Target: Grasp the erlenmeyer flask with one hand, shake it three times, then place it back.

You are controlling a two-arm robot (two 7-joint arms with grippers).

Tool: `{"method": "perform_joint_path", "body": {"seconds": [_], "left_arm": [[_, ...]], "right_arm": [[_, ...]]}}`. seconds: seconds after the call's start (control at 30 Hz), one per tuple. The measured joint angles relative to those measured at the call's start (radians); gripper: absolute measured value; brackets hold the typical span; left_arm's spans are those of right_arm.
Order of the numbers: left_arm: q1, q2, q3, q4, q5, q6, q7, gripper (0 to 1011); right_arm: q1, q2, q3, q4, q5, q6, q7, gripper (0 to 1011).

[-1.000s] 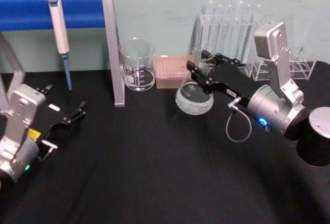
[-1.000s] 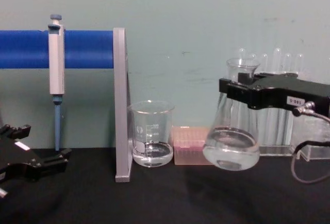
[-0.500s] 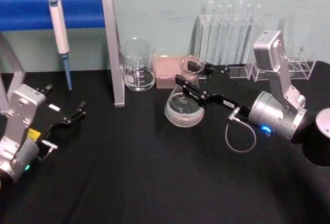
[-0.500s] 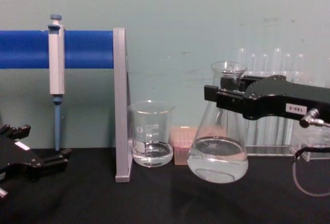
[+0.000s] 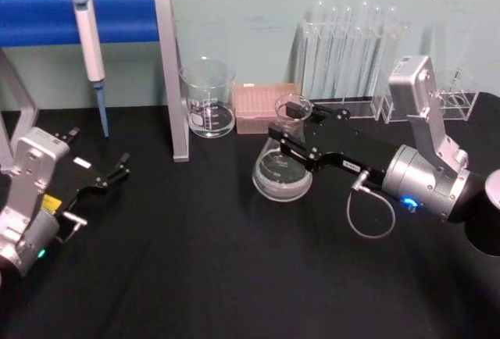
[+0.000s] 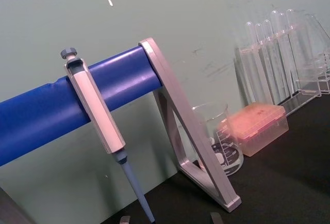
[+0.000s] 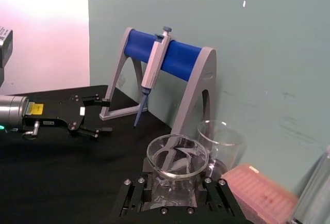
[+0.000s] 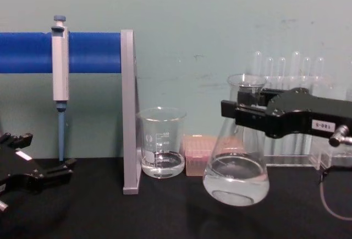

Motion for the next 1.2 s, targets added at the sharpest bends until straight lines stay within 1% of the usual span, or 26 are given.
{"method": "perform_joint_path", "body": {"seconds": [0.27,0.57,0.9,1.2], "left_arm": [[0.000,0.000,0.000,0.000,0.000,0.000,0.000,1001],[0.000,0.000,0.000,0.000,0.000,0.000,0.000,1001],[0.000,0.000,0.000,0.000,0.000,0.000,0.000,1001],[0.000,0.000,0.000,0.000,0.000,0.000,0.000,1001]], "right_arm": [[0.002,0.017,-0.011,0.017,0.014,-0.005,-0.002,458],[0.010,0.018,-0.026,0.047,0.021,-0.008,-0.001,458],[0.020,0.016,-0.045,0.087,0.014,-0.018,0.005,458],[0.022,0.018,-0.056,0.105,0.007,-0.019,0.013,458]]}}
